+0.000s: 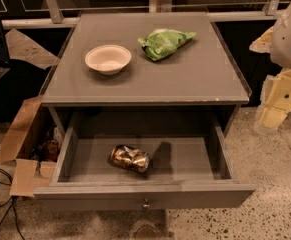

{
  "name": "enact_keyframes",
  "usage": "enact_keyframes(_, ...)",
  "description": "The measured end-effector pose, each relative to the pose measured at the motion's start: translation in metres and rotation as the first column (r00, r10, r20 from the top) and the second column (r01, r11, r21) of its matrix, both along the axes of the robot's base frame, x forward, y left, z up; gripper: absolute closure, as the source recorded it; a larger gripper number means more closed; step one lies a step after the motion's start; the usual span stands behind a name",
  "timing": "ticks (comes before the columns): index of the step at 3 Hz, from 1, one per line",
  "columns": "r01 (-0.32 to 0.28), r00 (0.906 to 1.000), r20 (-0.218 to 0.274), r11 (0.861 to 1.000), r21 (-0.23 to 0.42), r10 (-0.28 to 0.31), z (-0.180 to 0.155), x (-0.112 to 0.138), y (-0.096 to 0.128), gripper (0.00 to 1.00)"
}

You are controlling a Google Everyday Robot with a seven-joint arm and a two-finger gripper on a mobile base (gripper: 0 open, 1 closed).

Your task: Pick orange can from top drawer and place on counter

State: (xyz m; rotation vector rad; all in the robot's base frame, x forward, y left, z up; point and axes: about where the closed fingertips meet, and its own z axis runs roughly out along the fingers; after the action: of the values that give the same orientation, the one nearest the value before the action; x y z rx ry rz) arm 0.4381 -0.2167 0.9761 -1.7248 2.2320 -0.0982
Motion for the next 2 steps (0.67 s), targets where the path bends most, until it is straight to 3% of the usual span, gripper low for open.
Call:
enact_keyframes(1,0.000,1.0000,0.000,1.000,0.000,0.000,0.0000,0.0000,0.0000,0.00)
enact_keyframes(2,0.038,0.9990,0.020,0.996,0.082,-0.040,-0.0028,-0.0001,0.0035,0.00)
